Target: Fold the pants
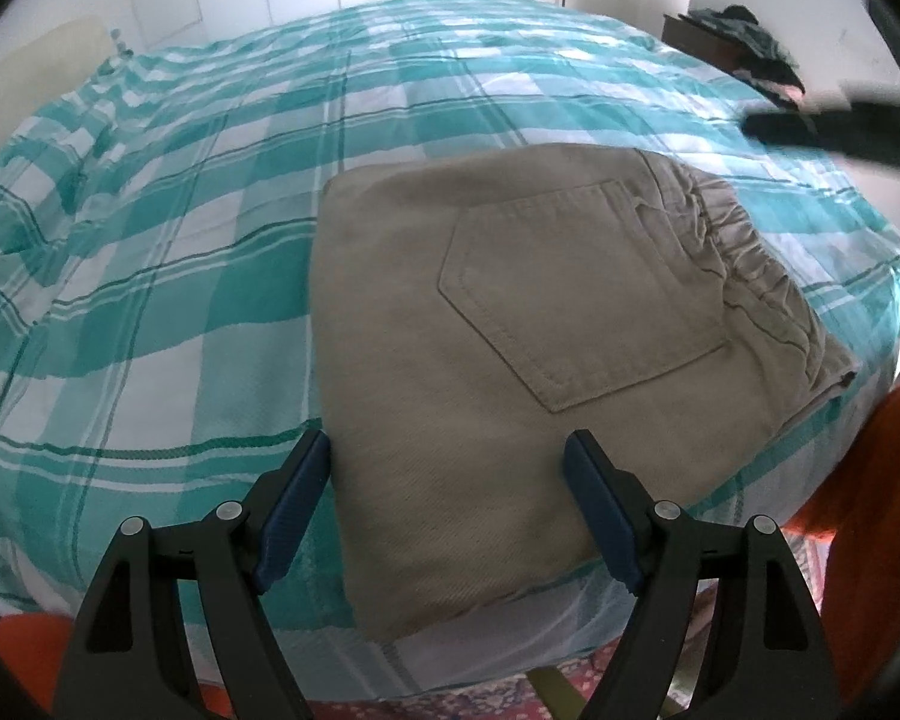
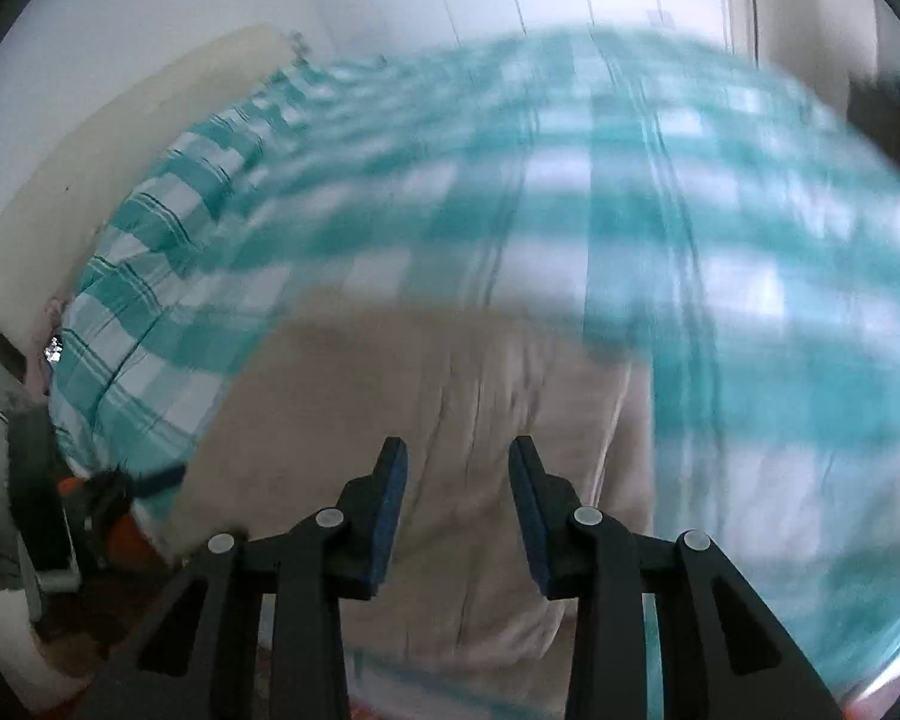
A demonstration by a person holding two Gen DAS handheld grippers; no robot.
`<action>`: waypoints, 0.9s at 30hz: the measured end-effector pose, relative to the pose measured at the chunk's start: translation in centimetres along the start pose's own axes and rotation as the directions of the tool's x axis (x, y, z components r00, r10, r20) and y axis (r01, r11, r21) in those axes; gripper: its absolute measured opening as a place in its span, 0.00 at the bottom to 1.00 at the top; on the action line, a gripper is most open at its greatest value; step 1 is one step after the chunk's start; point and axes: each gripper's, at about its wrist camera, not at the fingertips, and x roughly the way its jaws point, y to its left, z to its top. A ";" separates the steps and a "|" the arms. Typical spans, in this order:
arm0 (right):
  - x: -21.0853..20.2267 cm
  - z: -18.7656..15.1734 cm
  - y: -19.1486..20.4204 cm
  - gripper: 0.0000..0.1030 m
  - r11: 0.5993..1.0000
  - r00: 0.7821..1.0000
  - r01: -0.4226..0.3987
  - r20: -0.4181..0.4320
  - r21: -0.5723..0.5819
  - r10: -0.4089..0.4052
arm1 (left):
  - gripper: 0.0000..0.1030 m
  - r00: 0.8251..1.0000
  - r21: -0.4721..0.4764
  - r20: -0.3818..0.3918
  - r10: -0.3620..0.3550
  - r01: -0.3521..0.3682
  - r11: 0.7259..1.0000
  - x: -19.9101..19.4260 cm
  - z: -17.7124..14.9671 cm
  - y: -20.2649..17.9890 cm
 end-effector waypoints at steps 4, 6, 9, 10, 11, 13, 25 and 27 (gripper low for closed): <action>2.3 3.1 -0.4 0.37 1.000 1.000 0.013 0.024 -0.007 -0.013 | 0.79 1.000 0.002 -0.003 0.003 -0.003 1.000 0.0 -0.1 0.0; 5.8 2.7 -1.7 0.37 0.998 0.997 0.065 -0.049 0.011 -0.064 | 0.79 1.000 0.009 -0.003 0.006 -0.006 1.000 0.0 -0.1 -0.1; 9.9 -0.1 -3.7 0.37 0.995 0.978 0.095 -0.191 0.041 -0.086 | 0.79 1.000 0.016 -0.005 0.012 -0.012 1.000 0.0 -0.1 -0.1; 9.4 -0.4 -3.8 0.37 0.995 0.983 0.093 -0.163 0.039 -0.085 | 0.79 1.000 0.010 -0.005 0.009 -0.009 1.000 0.1 -0.2 0.0; 8.4 -0.5 -3.6 0.37 0.995 0.986 0.096 -0.143 0.037 -0.090 | 0.79 1.000 0.006 -0.007 0.005 -0.004 1.000 0.2 -0.2 0.1; 6.3 -0.7 -3.1 0.37 0.996 0.991 0.072 -0.116 0.049 -0.066 | 0.79 1.000 -0.002 -0.011 -0.003 0.003 1.000 0.4 -0.2 0.2; 2.0 -10.6 0.8 0.40 0.998 0.998 0.044 -0.031 -0.049 -0.046 | 0.84 1.000 0.011 -0.010 0.002 -0.002 1.000 0.8 -0.8 -0.1; 2.1 -10.7 1.6 0.41 0.992 0.996 0.083 -0.028 -0.095 -0.086 | 0.86 1.000 -0.019 -0.008 -0.029 0.029 0.999 0.6 -0.9 0.5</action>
